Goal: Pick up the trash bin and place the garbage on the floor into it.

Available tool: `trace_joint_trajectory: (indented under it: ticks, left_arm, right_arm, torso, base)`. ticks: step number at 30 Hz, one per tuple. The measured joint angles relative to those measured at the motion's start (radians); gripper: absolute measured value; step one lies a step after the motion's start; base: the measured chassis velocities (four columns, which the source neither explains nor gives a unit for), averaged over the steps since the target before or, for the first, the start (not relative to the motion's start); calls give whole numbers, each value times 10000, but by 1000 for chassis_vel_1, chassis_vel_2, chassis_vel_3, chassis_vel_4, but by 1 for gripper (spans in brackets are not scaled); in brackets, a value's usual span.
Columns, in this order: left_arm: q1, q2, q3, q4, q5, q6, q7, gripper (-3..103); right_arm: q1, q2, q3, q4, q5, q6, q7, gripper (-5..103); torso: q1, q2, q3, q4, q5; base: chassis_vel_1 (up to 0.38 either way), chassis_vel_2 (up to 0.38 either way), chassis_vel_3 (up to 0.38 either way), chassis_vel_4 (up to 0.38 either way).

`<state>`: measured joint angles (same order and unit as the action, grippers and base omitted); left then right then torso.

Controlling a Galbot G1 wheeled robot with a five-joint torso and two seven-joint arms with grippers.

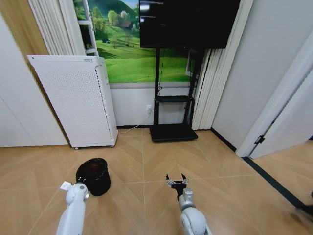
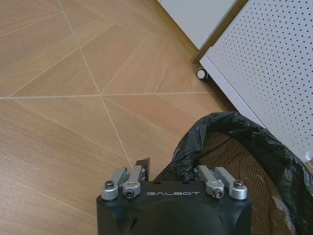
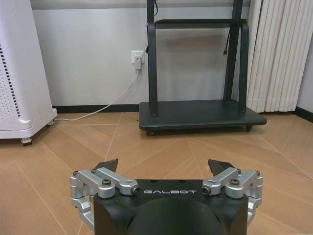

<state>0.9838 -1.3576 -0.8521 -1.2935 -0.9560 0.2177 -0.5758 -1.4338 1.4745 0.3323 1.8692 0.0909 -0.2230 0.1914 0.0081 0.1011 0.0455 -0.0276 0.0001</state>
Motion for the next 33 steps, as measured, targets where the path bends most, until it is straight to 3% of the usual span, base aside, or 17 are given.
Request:
trace_joint_trajectory:
  ticks: [8, 11, 14, 16, 25, 33]
  left_arm:
    - [-114, -15, 68, -11, 148, 4, 141, 72]
    - [-125, -33, 73, -90, 216, 4, 142, 77]
    - [-128, -44, 77, -139, 252, 4, 124, 93]
    - [-128, -49, 76, -139, 288, 5, 122, 97]
    - [-80, -172, 80, -519, 472, 5, -38, 100]
    - [394, -277, 244, -2001, 1152, 93, 232, 100]
  right_arm:
    - [-5, 37, 15, -86, -7, -6, -18, 100]
    - [52, 41, 12, -172, 2, 0, -28, 100]
    - [102, 50, -11, -257, 15, 15, -47, 100]
    - [128, 49, -26, -294, 25, 20, -62, 100]
    - [351, -65, -48, -452, 169, 32, -106, 100]
    - [455, -117, 11, -433, 367, 29, -157, 100]
  torso:
    - [0, 0, 0, -1, -2]
    - [0, 0, 0, -1, -1]
    - [1, 0, 0, -1, -1]
    - [0, 0, 1, 0, -1]
    - [0, 0, 1, -1, -1]
    - [1, 0, 1, -1, 1]
  base:
    - [0, 0, 0, 0]
    - [0, 0, 0, 0]
    - [0, 0, 0, 0]
    - [0, 0, 0, 0]
    - [0, 0, 0, 0]
    - [0, 0, 0, 0]
